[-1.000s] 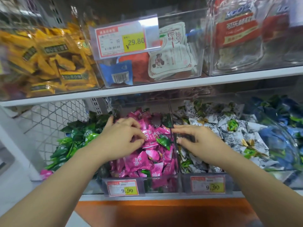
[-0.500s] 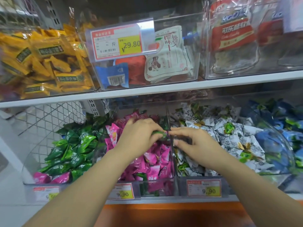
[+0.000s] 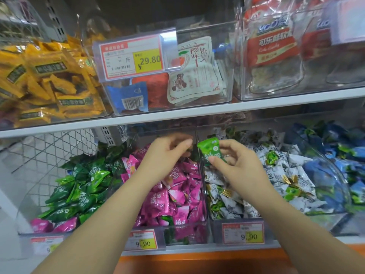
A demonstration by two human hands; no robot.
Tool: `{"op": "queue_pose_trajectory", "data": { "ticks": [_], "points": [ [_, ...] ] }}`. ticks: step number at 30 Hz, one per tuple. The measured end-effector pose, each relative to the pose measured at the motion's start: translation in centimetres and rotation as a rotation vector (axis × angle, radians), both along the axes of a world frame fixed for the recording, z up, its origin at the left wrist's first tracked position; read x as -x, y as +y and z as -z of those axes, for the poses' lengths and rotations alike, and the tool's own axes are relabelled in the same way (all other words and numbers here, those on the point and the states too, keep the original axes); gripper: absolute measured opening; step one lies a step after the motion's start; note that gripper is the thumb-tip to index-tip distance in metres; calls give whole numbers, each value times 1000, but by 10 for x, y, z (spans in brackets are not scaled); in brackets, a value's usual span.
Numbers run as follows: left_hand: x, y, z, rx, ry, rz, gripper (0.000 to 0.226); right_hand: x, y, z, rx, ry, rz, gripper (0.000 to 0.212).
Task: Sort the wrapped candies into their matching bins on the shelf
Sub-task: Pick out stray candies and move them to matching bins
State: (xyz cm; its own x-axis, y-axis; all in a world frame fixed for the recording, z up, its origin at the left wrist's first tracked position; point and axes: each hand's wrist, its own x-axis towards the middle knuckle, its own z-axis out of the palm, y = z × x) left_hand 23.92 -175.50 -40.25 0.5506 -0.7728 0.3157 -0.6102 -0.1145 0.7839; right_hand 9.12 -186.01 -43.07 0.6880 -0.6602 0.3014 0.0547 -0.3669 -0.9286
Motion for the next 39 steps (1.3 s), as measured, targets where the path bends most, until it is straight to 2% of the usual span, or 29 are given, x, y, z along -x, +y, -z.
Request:
{"op": "queue_pose_trajectory", "data": {
  "ticks": [3,7,10,13,16,22,23,25,27,29,31,34,39],
  "points": [
    [-32,-24,10,-201,-134,-129,21,3,-5,-1,4,10,126,32],
    [-49,-53,16,-463,-234,-48,40,5,-5,-3,26,0,178,32],
    [-51,-64,13,-611,-358,-22,35,6,-6,-3,6,-10,169,34],
    [-54,-65,12,-620,-407,-64,20,6,-7,-3,-14,2,171,36],
    [-50,-54,6,-544,-380,-108,8,6,-9,-2,-11,12,180,38],
    [-20,-10,-16,-177,-315,-245,19,3,2,-8,-43,-13,87,45],
    [-14,-4,-16,-117,-237,-214,18,2,6,-10,-56,-21,51,43],
    [0,6,-14,11,50,-132,12,-1,13,-10,-102,-53,-9,38],
    [13,13,-11,56,305,-93,18,-4,20,-7,-176,-91,-56,34],
    [24,23,-10,42,450,-66,22,-7,27,-4,-218,-111,-93,38],
    [31,33,-7,44,550,15,27,-10,33,-4,-215,-142,-101,30],
    [34,44,-3,83,548,34,40,-16,43,-7,-170,-179,-94,17],
    [13,73,-1,227,441,-135,31,-22,55,-13,-20,-92,-202,22]
  ]
}}
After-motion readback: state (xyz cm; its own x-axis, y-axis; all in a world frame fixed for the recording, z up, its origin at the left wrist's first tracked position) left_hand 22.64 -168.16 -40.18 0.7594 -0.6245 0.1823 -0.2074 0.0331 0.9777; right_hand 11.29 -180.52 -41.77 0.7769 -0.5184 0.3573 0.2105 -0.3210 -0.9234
